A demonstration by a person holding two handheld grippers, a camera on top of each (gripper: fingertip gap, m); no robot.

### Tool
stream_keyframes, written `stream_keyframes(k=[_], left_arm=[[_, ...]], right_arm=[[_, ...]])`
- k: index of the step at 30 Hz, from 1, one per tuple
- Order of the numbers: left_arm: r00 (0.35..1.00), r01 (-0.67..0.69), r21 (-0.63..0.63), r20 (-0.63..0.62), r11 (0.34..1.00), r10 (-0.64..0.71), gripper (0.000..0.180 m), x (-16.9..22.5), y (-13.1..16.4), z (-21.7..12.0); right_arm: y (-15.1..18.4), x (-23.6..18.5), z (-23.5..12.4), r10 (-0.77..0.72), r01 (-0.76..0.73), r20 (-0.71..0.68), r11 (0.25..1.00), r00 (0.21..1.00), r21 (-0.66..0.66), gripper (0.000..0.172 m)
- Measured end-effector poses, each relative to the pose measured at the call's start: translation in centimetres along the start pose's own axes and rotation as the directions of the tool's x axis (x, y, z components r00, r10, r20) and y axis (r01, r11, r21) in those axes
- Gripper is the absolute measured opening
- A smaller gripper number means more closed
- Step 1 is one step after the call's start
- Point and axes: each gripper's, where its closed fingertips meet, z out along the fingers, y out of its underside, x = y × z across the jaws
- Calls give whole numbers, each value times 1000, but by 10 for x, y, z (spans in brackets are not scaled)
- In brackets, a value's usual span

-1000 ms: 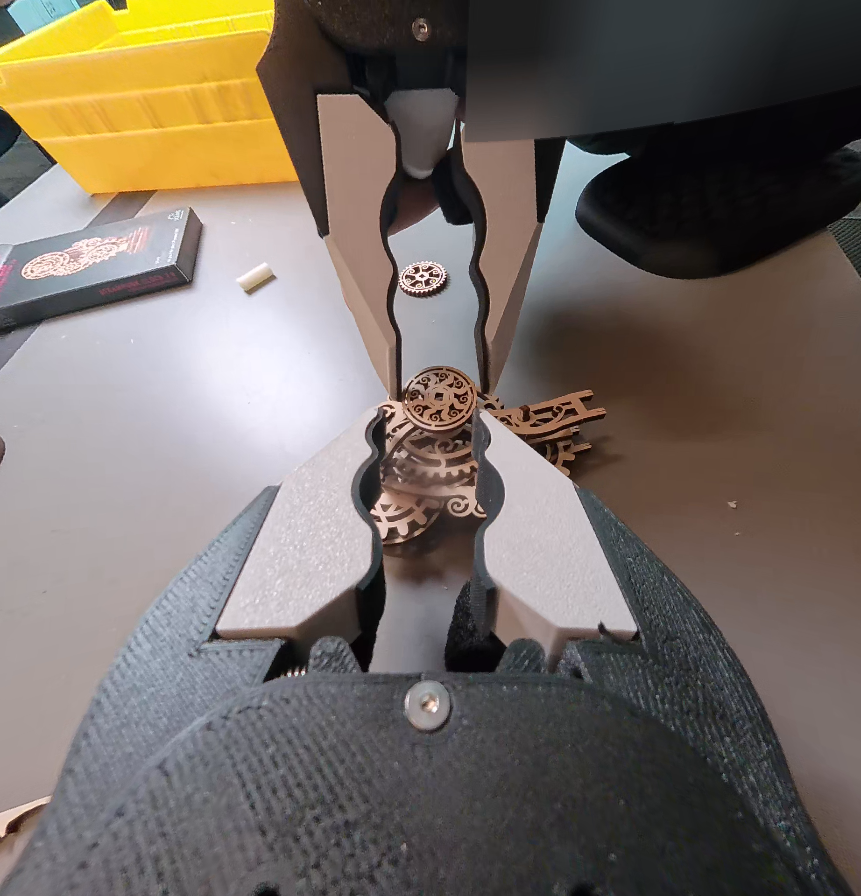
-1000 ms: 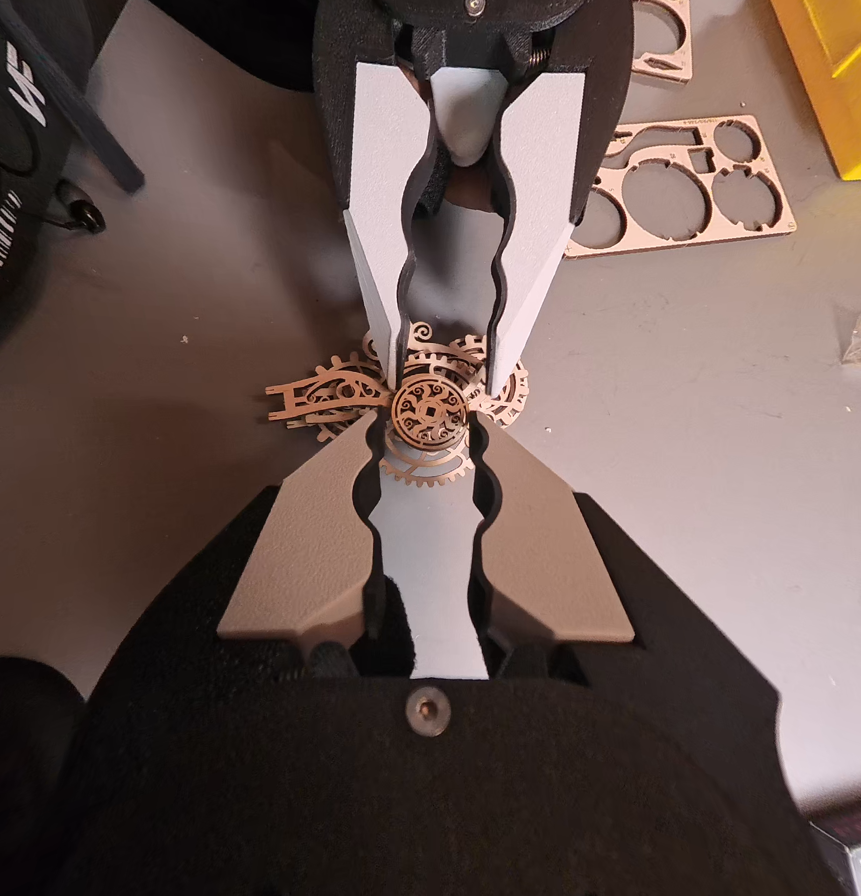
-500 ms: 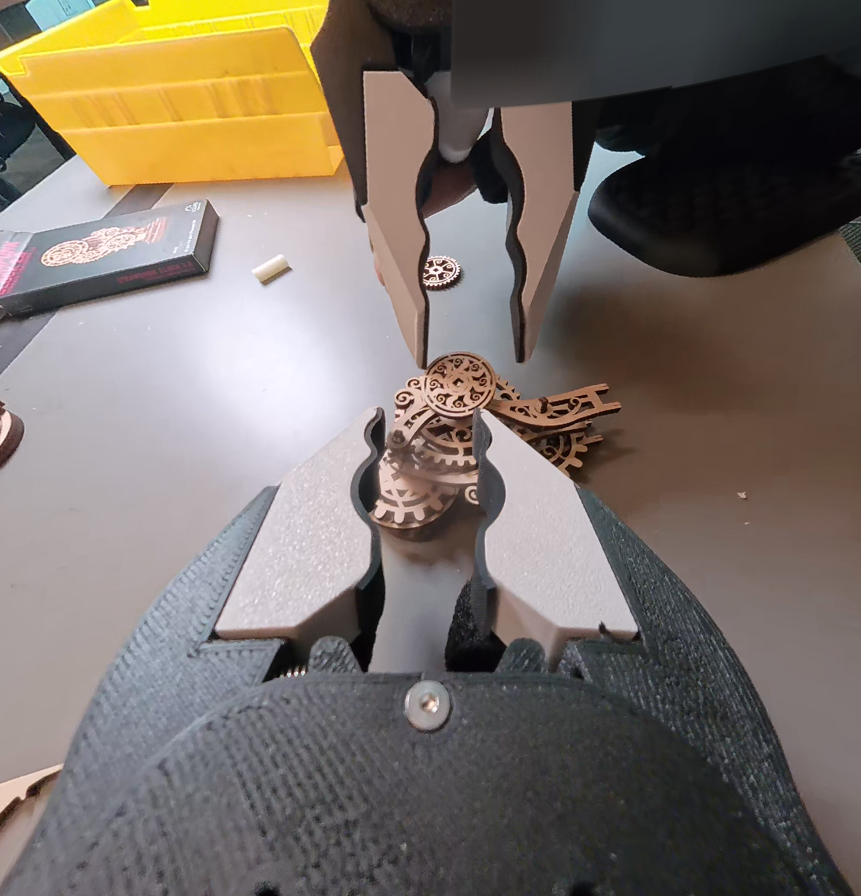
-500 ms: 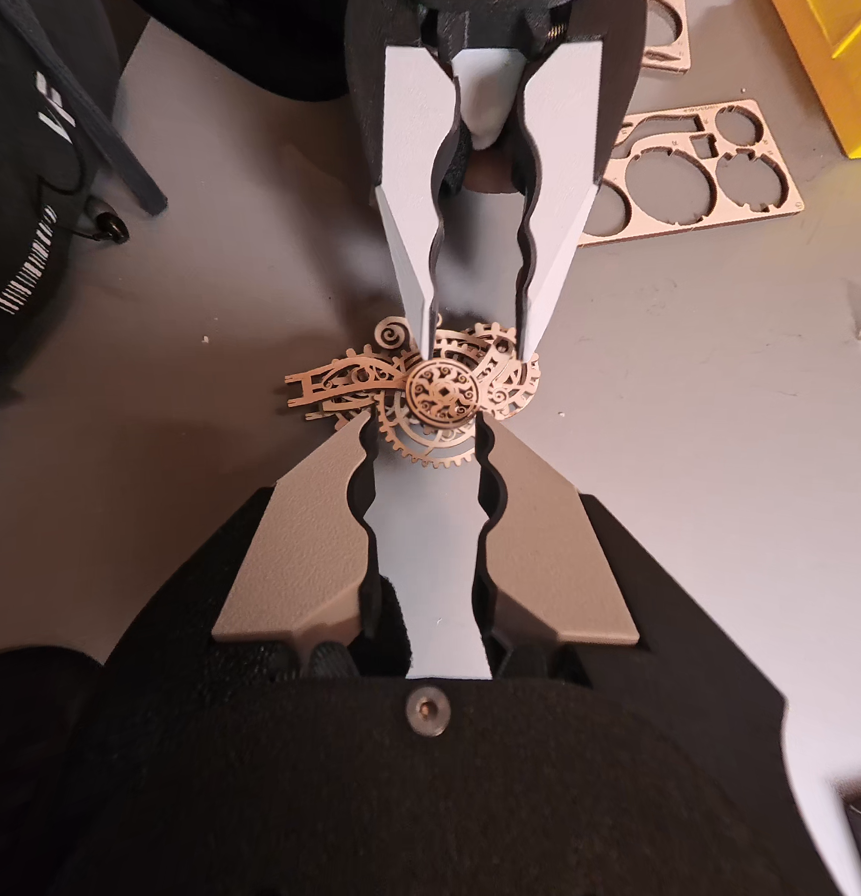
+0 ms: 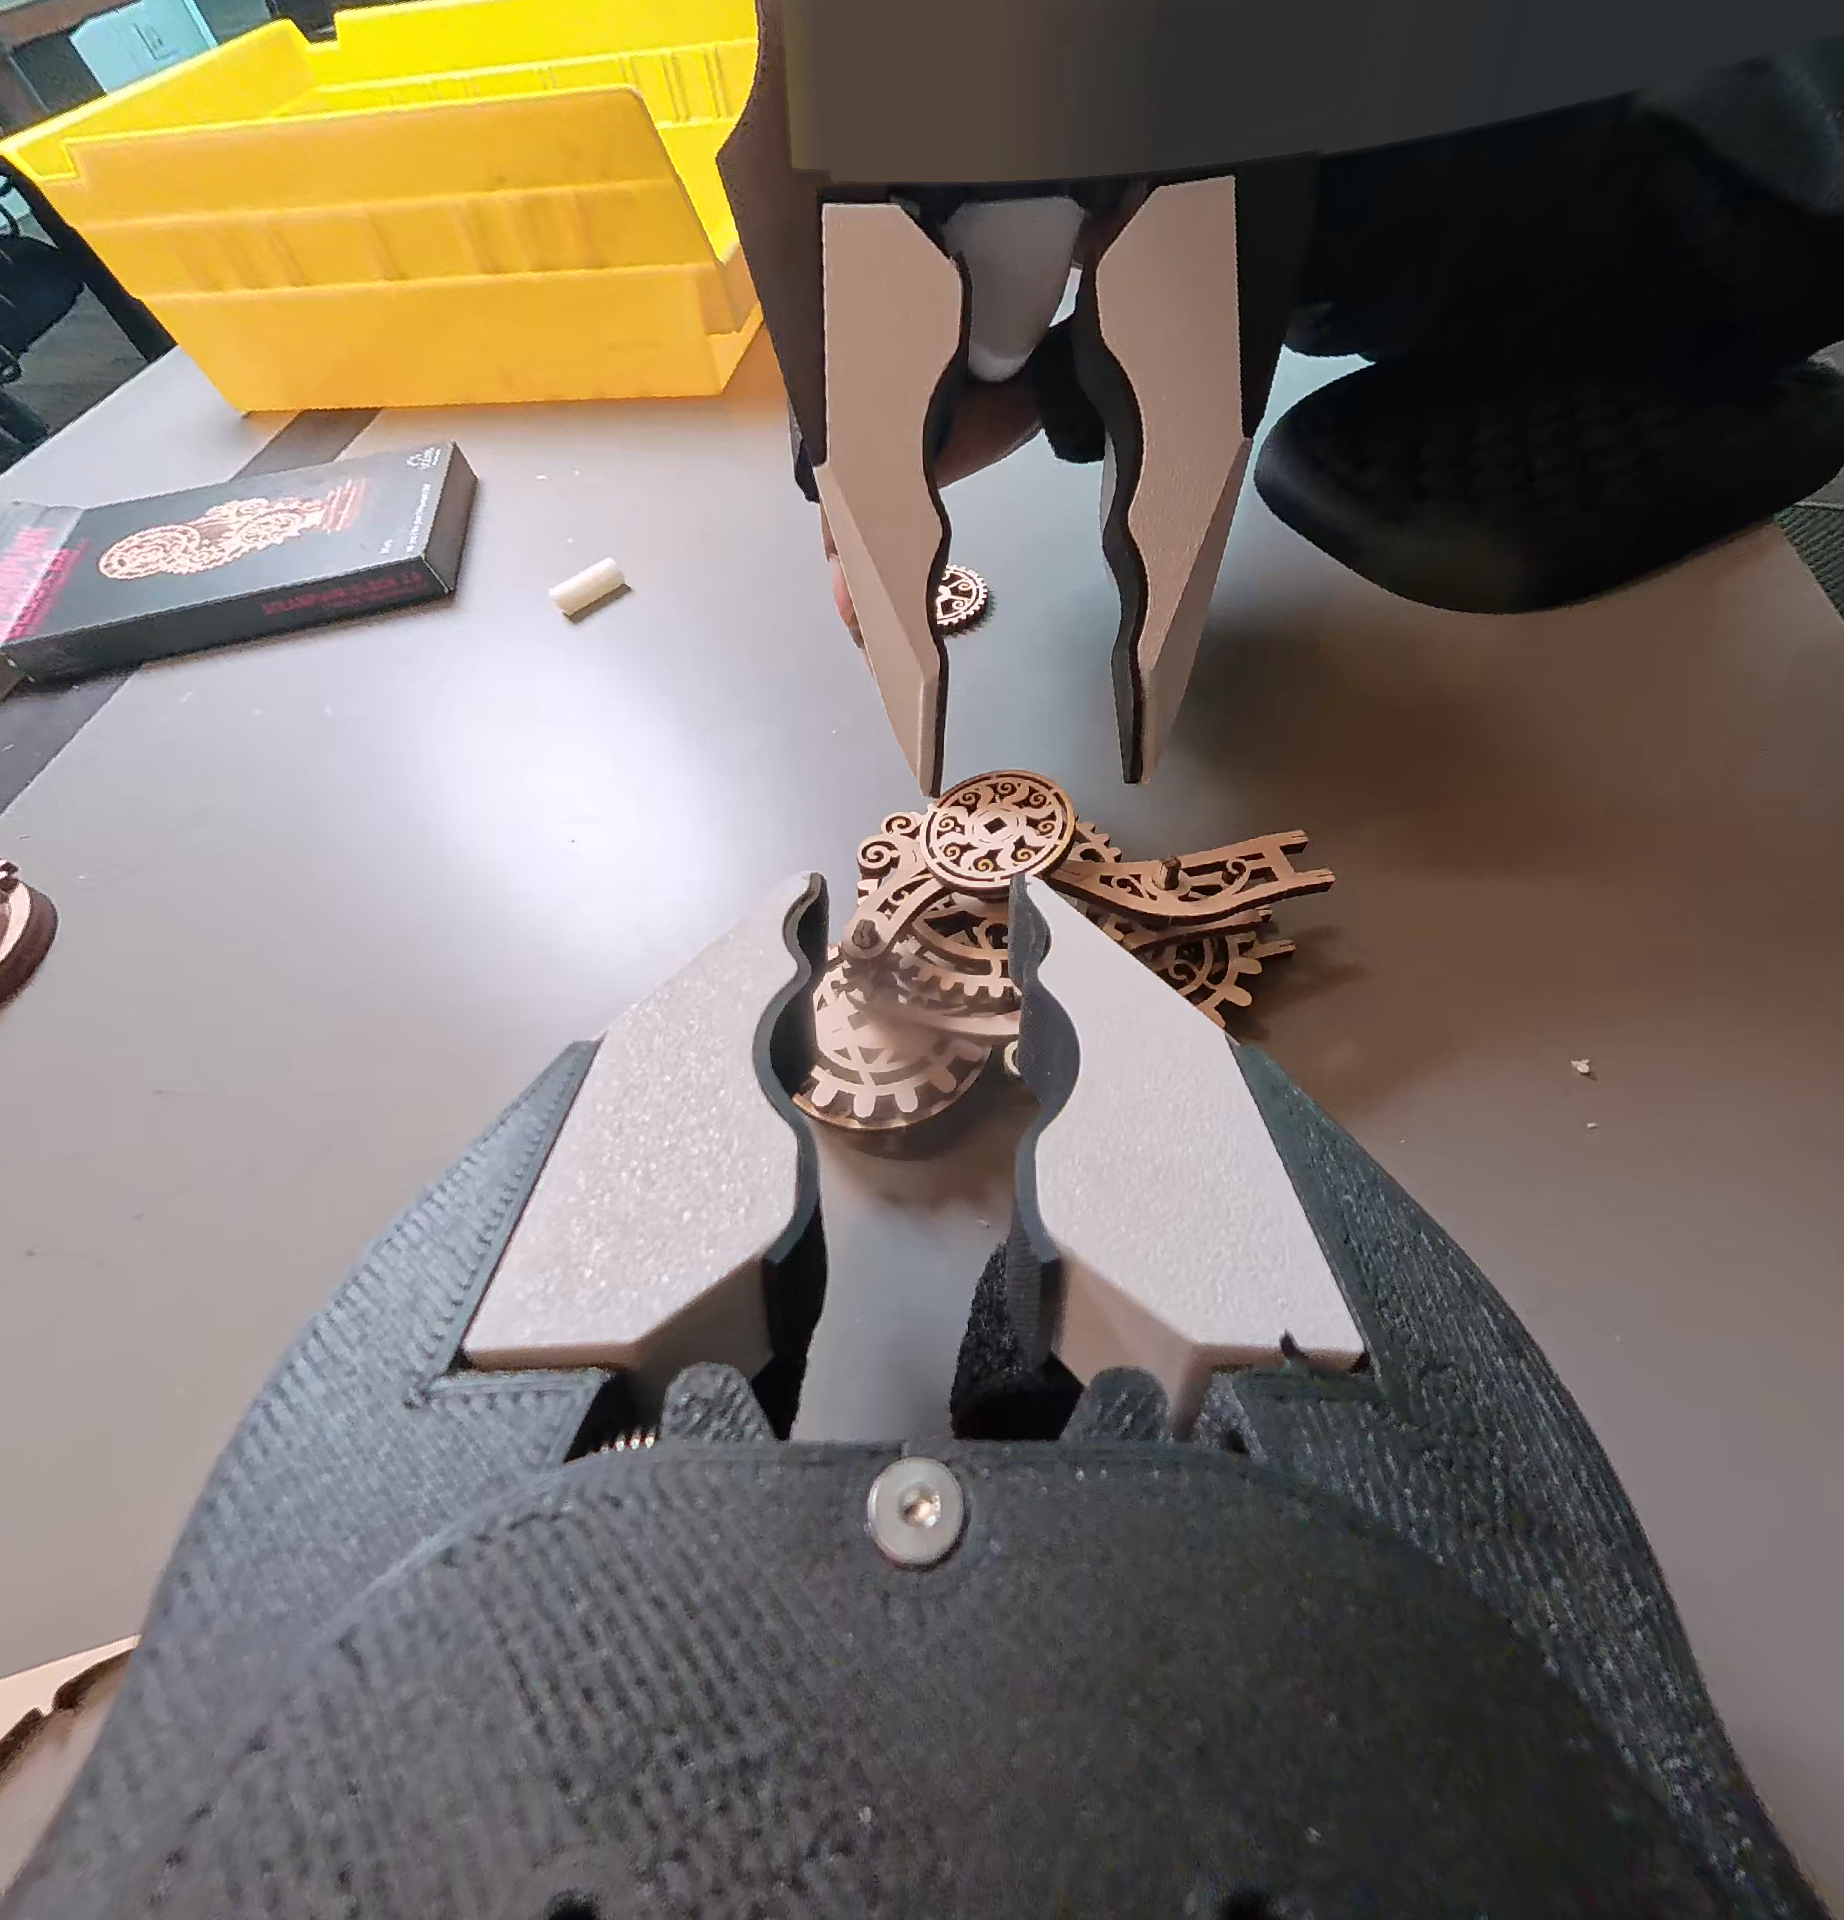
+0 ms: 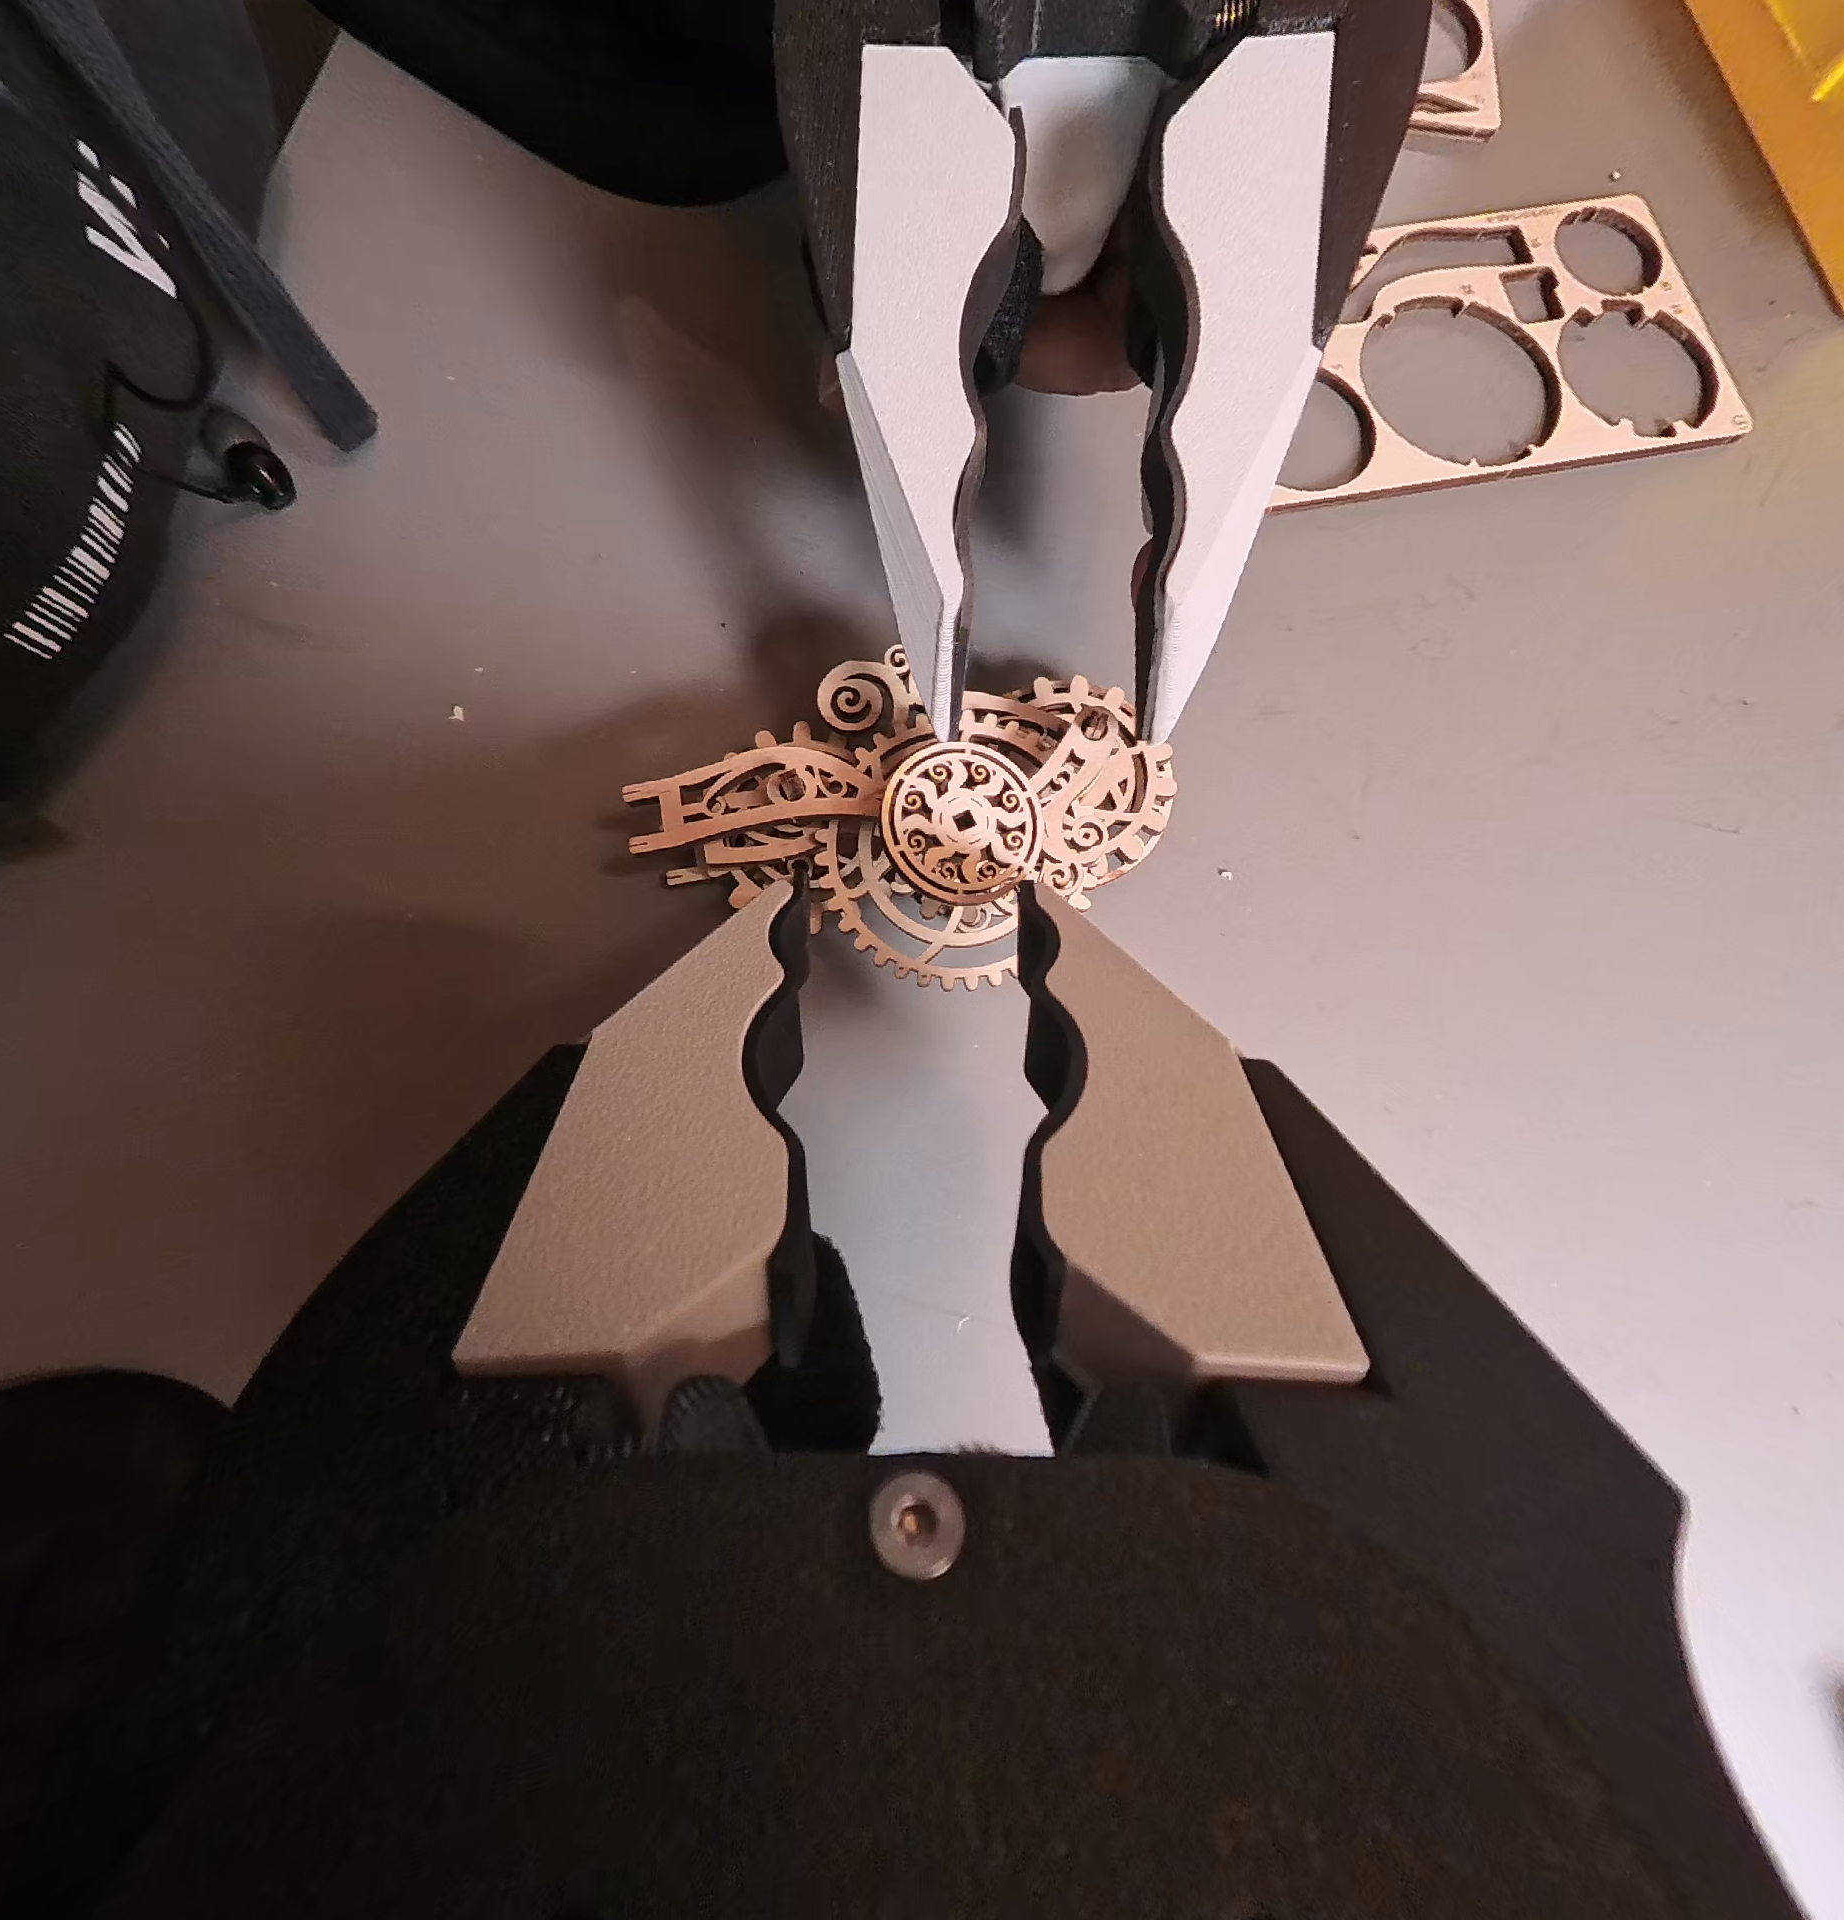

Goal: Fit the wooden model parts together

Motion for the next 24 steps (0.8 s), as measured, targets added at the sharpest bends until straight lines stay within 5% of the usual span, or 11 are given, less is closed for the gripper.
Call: stream_keyframes(k=[24], left_arm=[[1000,12,3,-28,1000,-12,33,7,-1,4]], right_arm=[[-8,12,4,28,-25,-48,997,998,73,26]])
